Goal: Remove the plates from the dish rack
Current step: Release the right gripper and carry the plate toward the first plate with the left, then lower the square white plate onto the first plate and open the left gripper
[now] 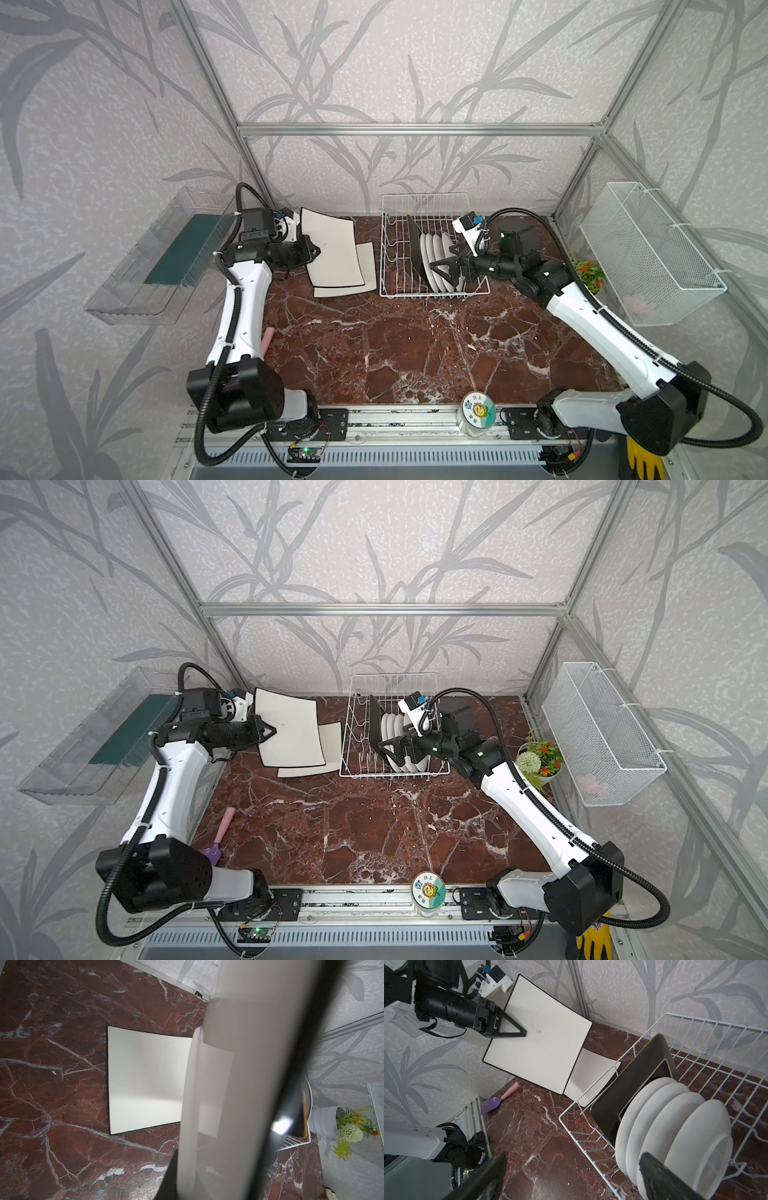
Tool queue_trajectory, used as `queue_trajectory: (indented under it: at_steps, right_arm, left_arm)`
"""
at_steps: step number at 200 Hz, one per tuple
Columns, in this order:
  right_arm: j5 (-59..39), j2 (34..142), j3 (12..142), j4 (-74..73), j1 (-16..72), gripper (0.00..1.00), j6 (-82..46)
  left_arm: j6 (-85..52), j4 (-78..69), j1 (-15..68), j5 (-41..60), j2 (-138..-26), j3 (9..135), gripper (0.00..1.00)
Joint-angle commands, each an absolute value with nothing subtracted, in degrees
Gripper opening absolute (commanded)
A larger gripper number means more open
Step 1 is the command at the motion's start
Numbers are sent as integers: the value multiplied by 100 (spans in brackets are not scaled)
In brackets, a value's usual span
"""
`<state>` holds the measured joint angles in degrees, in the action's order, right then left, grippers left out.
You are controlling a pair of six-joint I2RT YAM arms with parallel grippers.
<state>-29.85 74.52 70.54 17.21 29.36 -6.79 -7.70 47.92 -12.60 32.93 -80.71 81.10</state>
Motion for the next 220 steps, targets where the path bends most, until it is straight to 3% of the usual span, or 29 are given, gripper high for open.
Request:
queue_trajectory:
  at_steps: [1,105,144,220]
  right_arm:
    - [-3171,7523,7300,1783,2973,99,-676]
    - [-3217,7591,7339,1946,3008,99,-659]
    - [-3243,7637,7375,2018,3006,99,-651]
    - [-3252,7751,7532,2165,3007,99,-581]
  left_arm:
    - [-329,4349,-1314,3810,-8064,8261,0]
    - [-685,3512,-1362,4392,-9218,8272,0]
    - [-94,3988,-1467,4956,-9715,8665,0]
    - [-183,3909,-1592,5357,-10412,8862,0]
